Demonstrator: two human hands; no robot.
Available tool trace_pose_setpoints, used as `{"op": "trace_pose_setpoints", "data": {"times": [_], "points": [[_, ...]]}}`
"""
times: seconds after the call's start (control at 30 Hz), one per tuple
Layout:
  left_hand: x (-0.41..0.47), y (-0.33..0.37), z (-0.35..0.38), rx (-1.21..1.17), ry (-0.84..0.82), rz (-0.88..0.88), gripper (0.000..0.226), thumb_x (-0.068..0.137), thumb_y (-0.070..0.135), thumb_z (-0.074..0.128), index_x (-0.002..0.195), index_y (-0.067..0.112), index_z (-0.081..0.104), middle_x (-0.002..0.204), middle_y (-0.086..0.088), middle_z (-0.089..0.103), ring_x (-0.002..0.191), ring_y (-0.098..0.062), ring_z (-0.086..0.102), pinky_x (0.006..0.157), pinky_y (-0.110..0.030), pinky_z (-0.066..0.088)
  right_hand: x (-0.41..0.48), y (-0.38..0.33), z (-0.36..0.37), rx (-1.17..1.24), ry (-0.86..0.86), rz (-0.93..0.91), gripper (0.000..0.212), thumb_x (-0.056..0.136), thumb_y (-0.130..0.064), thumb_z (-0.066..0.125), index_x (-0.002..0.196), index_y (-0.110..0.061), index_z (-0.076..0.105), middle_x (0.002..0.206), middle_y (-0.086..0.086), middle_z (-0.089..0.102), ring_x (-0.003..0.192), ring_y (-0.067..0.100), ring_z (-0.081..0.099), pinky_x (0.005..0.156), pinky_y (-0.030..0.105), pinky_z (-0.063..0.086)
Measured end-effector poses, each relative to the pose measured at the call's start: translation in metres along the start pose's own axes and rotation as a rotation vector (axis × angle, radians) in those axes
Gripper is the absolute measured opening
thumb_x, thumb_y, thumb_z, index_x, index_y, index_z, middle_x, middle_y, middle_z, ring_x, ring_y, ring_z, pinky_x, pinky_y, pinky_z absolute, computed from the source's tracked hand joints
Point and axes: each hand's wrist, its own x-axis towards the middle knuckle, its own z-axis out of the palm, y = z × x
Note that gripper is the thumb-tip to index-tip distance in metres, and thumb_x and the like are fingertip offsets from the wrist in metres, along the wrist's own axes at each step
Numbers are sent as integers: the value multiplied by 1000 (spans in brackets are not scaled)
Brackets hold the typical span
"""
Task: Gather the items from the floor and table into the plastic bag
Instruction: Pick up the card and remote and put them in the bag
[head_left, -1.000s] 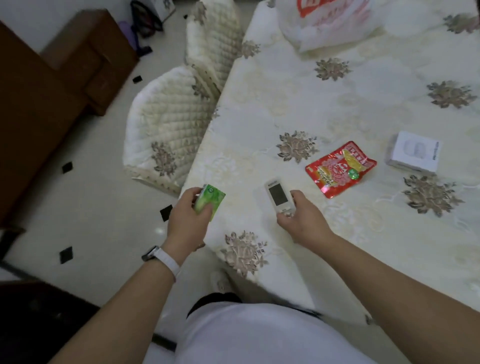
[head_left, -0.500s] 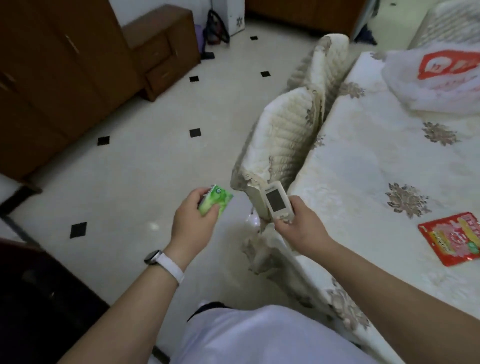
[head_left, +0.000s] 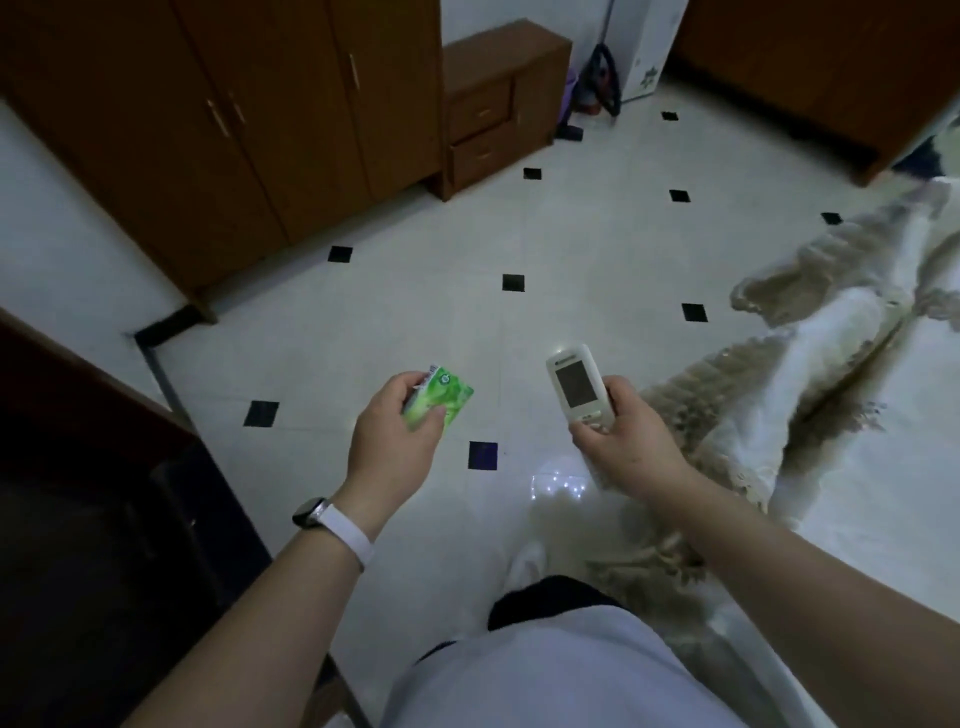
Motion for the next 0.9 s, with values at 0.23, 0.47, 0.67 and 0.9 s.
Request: {"op": "trace_pose_setpoints", "data": {"times": [0.23,0.47,0.67,0.9], "points": [[93,-16,-29,50,54,-36,29,87,19,68,103,39,57,94,21,64,87,-8,63,75,-30,52,110,-52,48,59,-84,-46,33,84,-25,64,111,-27,47,88,-12,59,76,8,59,59,27,45],[230,4,-34,80,61,-68,28,88,14,68,105,34,58,92,22,62,80,12,59,63,-6,42,248,-99,55,124,-171,-44,33,86,-24,64,114,-27,46,90,-10,58,76,7,57,57,25,41],[343,49,-18,98,24,1,30,89,15,68,107,35,56,93,24,60,85,7,59,69,-14,43,352,-132,12,172,-95,-38,29,84,-22,63,108,-28,48,88,-11,60,78,15,60,62,28,47],[451,81,29,104,-92,104,30,88,16,69,110,32,58,94,25,59,84,11,55,65,-1,36,422,-130,-27,216,46,43,32,83,-22,62,111,-30,48,90,-11,62,78,13,61,63,29,47]]}}
